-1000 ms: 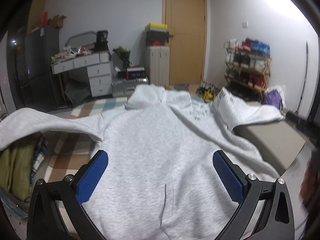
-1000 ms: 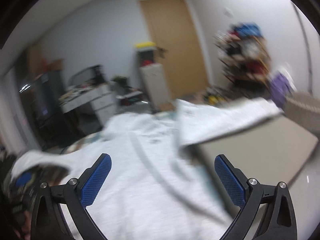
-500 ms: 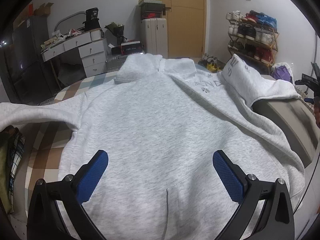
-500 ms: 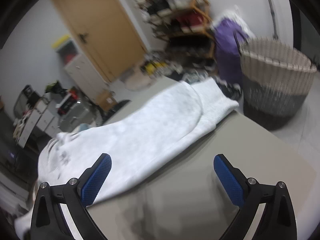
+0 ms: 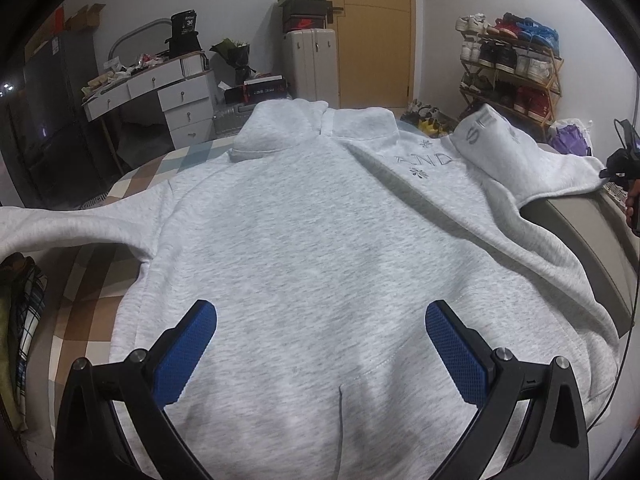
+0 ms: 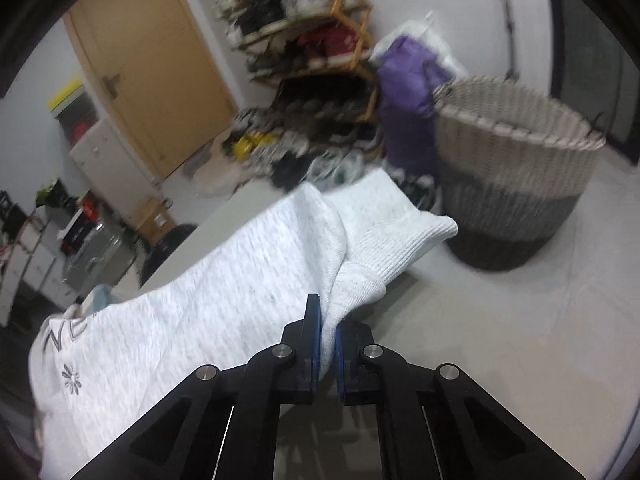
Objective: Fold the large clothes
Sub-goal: 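Grasp the grey hoodie sleeve cuff with the right tool and lift it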
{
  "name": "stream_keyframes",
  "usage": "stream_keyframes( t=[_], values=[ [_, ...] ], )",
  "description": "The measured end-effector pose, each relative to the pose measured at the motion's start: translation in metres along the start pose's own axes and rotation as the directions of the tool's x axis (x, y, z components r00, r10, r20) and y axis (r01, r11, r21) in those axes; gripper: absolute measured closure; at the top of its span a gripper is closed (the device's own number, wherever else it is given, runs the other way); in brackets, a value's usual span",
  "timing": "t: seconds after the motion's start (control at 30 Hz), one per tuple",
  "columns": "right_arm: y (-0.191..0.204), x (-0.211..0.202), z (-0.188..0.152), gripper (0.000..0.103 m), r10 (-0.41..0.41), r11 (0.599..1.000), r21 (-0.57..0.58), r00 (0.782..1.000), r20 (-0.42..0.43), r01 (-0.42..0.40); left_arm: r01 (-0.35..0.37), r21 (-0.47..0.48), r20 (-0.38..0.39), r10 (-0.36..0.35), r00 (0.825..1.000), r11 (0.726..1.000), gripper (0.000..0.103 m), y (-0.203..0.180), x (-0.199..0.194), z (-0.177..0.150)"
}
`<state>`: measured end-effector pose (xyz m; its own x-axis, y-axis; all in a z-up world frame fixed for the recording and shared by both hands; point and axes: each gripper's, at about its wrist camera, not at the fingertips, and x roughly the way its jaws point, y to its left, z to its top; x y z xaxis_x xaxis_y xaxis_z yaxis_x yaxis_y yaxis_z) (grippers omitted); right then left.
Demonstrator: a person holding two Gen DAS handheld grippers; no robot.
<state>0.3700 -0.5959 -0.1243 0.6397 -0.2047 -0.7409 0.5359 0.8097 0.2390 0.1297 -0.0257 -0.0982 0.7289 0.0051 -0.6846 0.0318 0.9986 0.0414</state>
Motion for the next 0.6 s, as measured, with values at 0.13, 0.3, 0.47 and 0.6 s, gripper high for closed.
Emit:
stream_keyframes(
  t=[0.13,0.3,0.47,0.6],
  values=[
    [-0.011,-0.038,0.013,0.098,-0.075,0.997,0.007,0.989,0.126,0.075,-0.002,-0.017,0.024,0.002,1.000,1.000,0.001,0.008,-0.004,0.005],
    [0.033,-0.104,0.012,0.098,-0.031,0.992,-0.103,0.941,0.337,0.070,-0.001,-0.043,0.049,0.003,0.999,0.999,0.001,0.020,-0.014,0.005],
    [0.123,-0.177,-0.011,0.098,0.201,0.955,-0.285,0.876,0.439,-0.077,-0.006,-0.080,0.089,0.013,0.996,0.997,0.001,0.041,-0.029,0.000],
    [0.223,-0.236,-0.064,0.098,0.461,0.842,-0.483,0.786,0.413,-0.240,-0.017,-0.123,0.110,0.031,0.993,0.992,0.001,0.061,-0.040,-0.007]
  ],
)
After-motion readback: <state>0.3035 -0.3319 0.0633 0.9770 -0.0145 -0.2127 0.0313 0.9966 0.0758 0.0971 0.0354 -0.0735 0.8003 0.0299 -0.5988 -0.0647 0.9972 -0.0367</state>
